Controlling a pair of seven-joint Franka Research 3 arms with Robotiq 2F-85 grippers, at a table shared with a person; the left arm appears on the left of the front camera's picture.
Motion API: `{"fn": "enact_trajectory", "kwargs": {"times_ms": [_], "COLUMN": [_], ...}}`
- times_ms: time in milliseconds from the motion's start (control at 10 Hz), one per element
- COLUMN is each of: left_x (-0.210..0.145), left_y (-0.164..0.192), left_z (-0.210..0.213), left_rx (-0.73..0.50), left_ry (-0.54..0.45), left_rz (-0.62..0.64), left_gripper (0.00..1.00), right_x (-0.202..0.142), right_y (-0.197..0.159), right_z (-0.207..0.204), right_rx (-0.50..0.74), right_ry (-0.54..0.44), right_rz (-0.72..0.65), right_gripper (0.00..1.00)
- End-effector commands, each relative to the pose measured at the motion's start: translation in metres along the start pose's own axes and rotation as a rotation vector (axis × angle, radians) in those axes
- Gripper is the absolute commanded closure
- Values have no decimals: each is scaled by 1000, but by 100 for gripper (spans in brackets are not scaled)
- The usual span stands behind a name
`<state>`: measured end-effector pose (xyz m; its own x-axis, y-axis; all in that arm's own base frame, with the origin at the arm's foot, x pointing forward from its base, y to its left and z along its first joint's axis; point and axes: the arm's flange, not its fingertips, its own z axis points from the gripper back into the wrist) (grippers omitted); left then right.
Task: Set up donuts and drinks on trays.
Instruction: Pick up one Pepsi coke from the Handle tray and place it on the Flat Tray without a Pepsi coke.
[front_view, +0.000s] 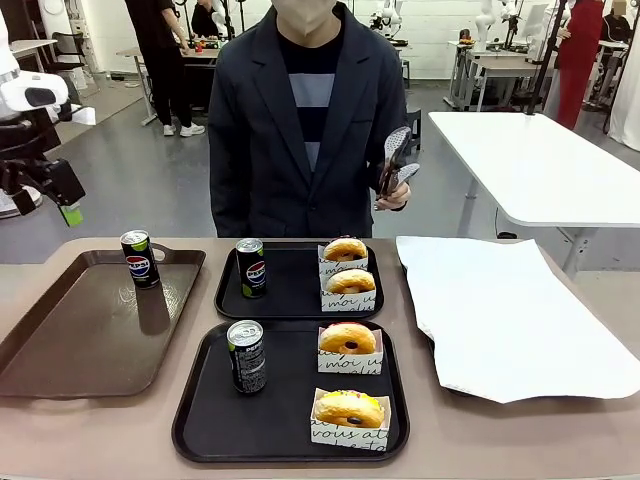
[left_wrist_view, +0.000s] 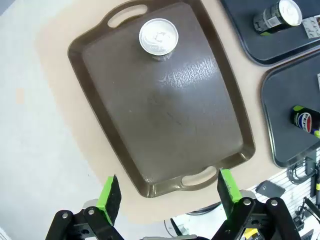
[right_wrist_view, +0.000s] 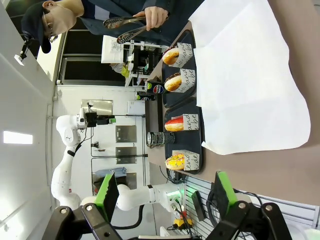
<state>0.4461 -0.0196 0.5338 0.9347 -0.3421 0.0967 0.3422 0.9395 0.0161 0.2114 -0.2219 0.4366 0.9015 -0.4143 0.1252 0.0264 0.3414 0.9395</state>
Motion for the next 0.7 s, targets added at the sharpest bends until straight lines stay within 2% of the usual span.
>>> {"fn": "enact_trajectory", "kwargs": {"times_ms": [0, 500, 600], "left_x": [-1, 0, 7], "left_y": [-1, -1, 18], "left_z": [8, 4, 8], "left_rx": [-6, 2, -155], "left_ry": [-8, -9, -3], "left_rz": [-5, -2, 45], "left_gripper": [0, 0, 0], "right_x": [1, 1, 1], "right_y": [0, 0, 0], "right_z": [0, 0, 0], "right_rx": [16, 16, 16], "right_ry": [-2, -2, -2], "right_rz": [14, 14, 14], "right_gripper": [0, 0, 0]}}
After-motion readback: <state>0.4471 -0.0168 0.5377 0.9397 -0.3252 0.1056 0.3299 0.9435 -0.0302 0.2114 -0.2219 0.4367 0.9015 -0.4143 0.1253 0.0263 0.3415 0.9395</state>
